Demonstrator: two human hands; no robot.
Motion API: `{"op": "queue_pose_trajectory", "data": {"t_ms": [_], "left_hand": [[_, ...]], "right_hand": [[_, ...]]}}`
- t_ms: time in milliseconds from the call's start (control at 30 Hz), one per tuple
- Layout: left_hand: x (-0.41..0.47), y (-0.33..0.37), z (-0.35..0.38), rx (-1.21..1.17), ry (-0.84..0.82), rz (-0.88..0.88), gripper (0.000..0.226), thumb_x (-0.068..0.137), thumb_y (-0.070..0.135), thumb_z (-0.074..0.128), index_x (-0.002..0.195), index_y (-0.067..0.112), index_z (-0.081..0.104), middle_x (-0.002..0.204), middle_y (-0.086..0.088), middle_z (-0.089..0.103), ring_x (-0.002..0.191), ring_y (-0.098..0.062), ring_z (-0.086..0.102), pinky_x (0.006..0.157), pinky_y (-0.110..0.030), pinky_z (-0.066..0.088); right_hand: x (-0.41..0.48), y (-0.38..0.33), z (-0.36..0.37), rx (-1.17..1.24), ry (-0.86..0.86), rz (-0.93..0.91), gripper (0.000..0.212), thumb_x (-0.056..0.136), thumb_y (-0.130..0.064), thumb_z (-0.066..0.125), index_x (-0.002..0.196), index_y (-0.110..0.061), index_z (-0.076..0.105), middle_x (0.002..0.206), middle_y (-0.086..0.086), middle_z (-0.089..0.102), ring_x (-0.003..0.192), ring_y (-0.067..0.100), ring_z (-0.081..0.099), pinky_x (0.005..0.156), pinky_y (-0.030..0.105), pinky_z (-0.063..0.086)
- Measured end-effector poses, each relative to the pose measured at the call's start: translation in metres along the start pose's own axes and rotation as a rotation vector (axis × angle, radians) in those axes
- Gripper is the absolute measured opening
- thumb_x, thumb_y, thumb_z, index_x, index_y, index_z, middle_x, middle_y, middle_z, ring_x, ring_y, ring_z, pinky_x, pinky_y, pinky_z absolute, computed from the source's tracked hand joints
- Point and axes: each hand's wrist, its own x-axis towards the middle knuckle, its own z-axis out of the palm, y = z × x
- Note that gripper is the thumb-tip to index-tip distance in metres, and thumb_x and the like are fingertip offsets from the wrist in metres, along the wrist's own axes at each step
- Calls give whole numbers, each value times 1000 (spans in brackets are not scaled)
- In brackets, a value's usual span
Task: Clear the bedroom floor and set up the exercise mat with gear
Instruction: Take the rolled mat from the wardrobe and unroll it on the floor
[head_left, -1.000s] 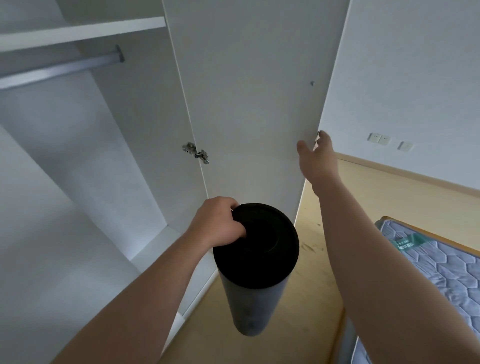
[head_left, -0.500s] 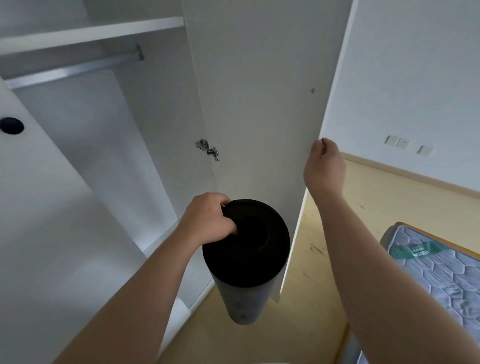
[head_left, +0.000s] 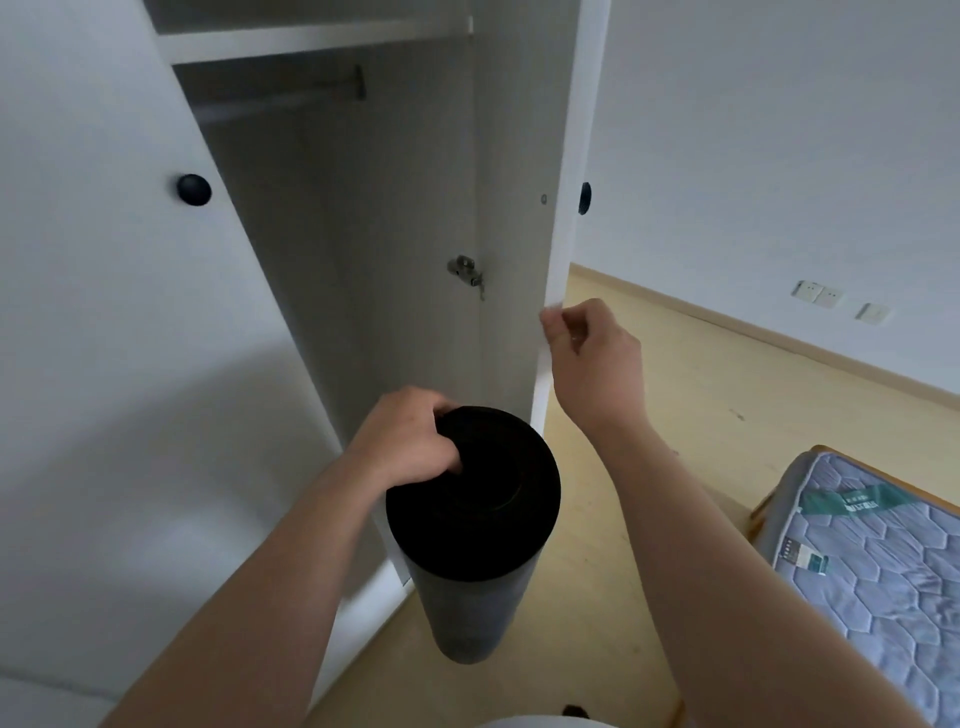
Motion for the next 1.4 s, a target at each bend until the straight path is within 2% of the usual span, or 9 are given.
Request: {"op": "queue_pose_trajectory", "data": {"t_ms": [200, 333, 433, 500, 667, 800, 1133, 1300, 1400], "left_hand": [[-23, -38, -16, 19, 37, -36, 37, 61, 23, 79, 94, 37, 74, 84, 20, 66, 74, 3, 59, 53, -16, 43], [-32, -60, -26, 7, 82, -80, 29, 63, 21, 77, 83, 39, 68, 80, 19, 64, 72, -1, 59, 53, -17, 41], [-37, -79, -35, -6, 112, -113, 25, 61, 23, 76, 79, 38, 67, 80, 16, 66, 72, -3, 61, 54, -19, 42], [-39, -92, -40, -22, 137, -144, 26, 60, 23, 76, 79, 37, 68, 80, 14, 67, 73, -4, 62, 54, -20, 43], [-37, -110, -44, -31, 173, -202, 33, 60, 22, 79, 89, 36, 71, 81, 15, 65, 73, -4, 60, 53, -17, 40], [-32, -117, -46, -45, 186, -225, 38, 59, 20, 78, 94, 33, 74, 82, 13, 66, 75, -9, 63, 54, -18, 41], [-18, -122, -54, -103, 206, -304, 38, 58, 23, 81, 95, 32, 75, 82, 11, 70, 76, -7, 66, 59, -18, 45], [-16, -127, -54, -114, 223, -326, 38, 58, 23, 81, 95, 30, 76, 83, 10, 71, 80, -12, 68, 71, -25, 55], [-15, -131, -53, -128, 240, -344, 41, 56, 24, 81, 96, 31, 76, 85, 10, 71, 82, -13, 68, 76, -28, 58]], "right_hand": [[-10, -47, 50, -39, -176, -56, 21, 98, -47, 59, 88, -30, 66, 73, -24, 64, 77, -4, 62, 61, 7, 36], [-14, -75, 80, -53, -359, -131, 27, 100, -37, 53, 97, -21, 74, 84, -15, 73, 78, 7, 63, 71, 18, 46], [-17, -93, 100, -66, -464, -164, 36, 103, -33, 47, 76, -10, 56, 50, -11, 46, 51, 11, 41, 50, 15, 32], [-15, -102, 112, -48, -487, -158, 39, 104, -30, 45, 73, -7, 48, 49, -6, 36, 49, 11, 32, 46, 18, 28], [-11, -114, 130, -84, -588, -179, 37, 107, -24, 37, 116, 2, 62, 68, 6, 53, 62, 20, 46, 60, 31, 40], [-6, -123, 145, -86, -652, -196, 36, 107, -20, 33, 124, 0, 58, 75, 8, 55, 68, 23, 47, 68, 35, 45], [10, -133, 180, -63, -739, -161, 24, 107, -17, 31, 94, -11, 50, 62, -3, 40, 59, 19, 35, 61, 30, 33], [14, -141, 193, -58, -826, -141, 44, 103, -9, 32, 144, -12, 45, 69, -3, 45, 59, 14, 39, 56, 28, 34], [15, -144, 202, -77, -846, -160, 52, 102, -9, 32, 154, -15, 34, 71, -6, 43, 62, 11, 40, 56, 25, 33]]}}
